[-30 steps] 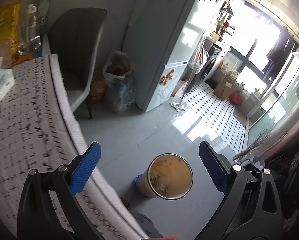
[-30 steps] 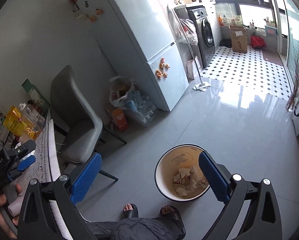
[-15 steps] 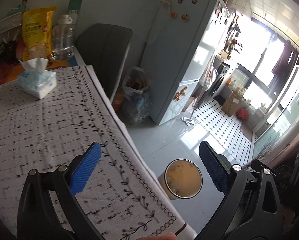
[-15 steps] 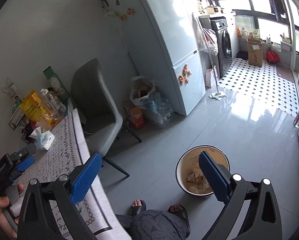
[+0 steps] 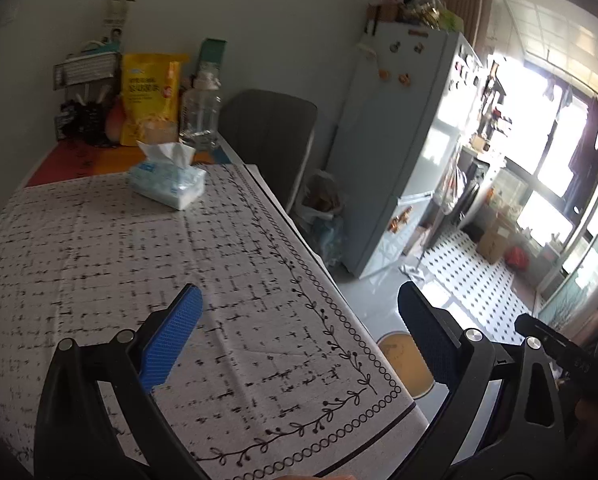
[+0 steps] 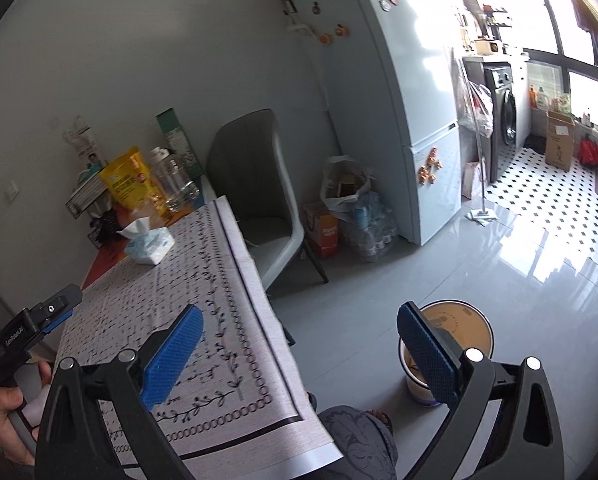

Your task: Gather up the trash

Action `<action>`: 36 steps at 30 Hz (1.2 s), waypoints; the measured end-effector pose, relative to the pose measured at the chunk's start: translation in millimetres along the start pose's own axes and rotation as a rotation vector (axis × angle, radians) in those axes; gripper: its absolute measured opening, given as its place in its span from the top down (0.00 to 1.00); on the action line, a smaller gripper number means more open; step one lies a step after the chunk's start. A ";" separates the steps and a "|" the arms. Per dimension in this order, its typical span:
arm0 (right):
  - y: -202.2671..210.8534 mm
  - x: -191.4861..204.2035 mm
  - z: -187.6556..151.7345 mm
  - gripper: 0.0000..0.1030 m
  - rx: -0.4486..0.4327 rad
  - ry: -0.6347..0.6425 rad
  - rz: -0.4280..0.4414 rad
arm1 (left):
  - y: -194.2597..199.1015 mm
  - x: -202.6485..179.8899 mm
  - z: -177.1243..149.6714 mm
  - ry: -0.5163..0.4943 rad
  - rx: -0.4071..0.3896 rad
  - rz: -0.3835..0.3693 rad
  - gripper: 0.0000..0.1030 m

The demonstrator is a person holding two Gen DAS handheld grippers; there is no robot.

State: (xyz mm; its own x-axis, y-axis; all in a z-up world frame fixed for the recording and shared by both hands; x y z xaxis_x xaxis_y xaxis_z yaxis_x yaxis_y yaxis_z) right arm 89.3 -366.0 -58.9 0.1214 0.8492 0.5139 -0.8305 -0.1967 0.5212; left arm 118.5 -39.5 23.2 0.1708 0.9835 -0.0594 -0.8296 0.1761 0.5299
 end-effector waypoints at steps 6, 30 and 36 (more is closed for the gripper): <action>16.5 23.9 -19.3 0.07 -0.004 0.050 0.052 | 40.1 8.7 -13.6 0.006 -0.040 0.046 0.06; 52.1 48.8 -65.5 0.07 0.011 0.154 0.167 | 98.3 19.0 -48.9 0.022 -0.105 0.109 0.06; 46.2 47.6 -65.8 0.07 0.018 0.148 0.162 | 94.0 20.2 -52.2 0.031 -0.100 0.102 0.06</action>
State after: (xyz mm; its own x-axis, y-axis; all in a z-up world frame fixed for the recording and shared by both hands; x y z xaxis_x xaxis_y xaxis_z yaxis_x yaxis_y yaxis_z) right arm 21.0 -302.4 -55.2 -0.0955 0.8681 0.4871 -0.8224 -0.3445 0.4528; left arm 16.2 -0.9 27.7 0.0680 0.9970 -0.0364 -0.8907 0.0771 0.4480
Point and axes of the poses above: each gripper's, at about its wrist camera, not at the fingertips, and y roughly against the way its jaws point, x to its left, z to its top, the point moved 1 cm from there along -y, roughly the way its jaws point, and after that the axes turned 12 degrees about -y, right-handed, at the moved point
